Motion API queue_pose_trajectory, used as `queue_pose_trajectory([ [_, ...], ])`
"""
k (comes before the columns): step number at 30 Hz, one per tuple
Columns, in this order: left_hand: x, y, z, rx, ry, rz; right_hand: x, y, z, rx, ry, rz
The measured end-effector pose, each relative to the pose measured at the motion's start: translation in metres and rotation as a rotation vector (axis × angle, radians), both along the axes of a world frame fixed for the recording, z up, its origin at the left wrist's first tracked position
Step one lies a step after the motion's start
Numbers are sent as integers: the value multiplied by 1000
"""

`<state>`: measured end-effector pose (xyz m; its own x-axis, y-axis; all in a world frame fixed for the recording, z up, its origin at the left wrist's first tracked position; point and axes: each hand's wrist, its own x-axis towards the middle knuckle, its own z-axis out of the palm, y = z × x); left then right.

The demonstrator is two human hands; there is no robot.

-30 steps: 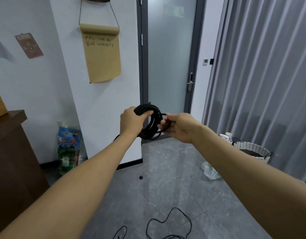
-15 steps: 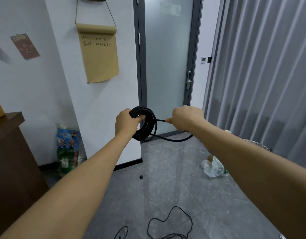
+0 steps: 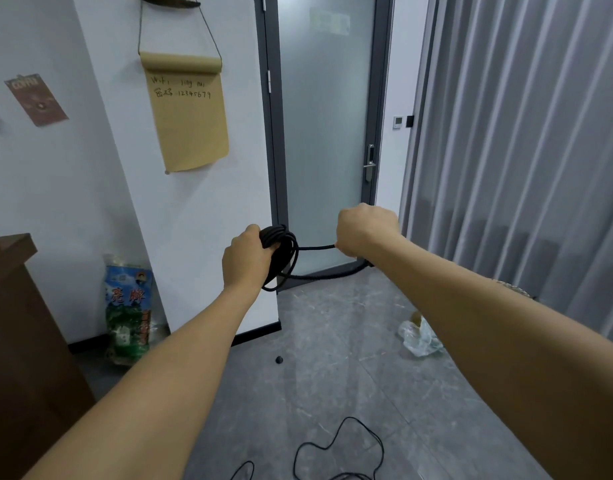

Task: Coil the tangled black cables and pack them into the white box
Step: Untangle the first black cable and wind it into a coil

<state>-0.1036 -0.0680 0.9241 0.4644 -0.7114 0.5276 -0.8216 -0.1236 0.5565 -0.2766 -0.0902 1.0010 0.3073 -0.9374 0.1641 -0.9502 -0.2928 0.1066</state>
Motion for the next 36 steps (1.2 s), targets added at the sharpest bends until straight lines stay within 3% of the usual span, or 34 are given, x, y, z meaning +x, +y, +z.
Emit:
queue_pose_trajectory([
  [3, 3, -1, 3, -3, -35, 7, -2, -2, 0, -98, 96, 16],
  [6, 12, 1, 3, -29, 17, 23, -11, -5, 0, -89, 35, 26],
  [11, 23, -1, -1, -71, 254, 33, -13, -14, -9, 12, -174, 62],
  [17, 4, 0, 4, -194, 915, -148, -17, -28, -39, 6, -166, 149],
  [20, -8, 0, 5, -231, 1099, -201, -18, -25, -53, 0, -206, 222],
  [26, -24, -4, 7, -200, 1106, -244, -3, -14, -43, -168, -266, 346],
  [32, -29, 0, 1, -124, 956, -231, -16, -21, -20, -284, -342, 337],
  [36, -40, 8, 5, -138, 1174, -396, -19, -25, -37, -180, -561, 238],
])
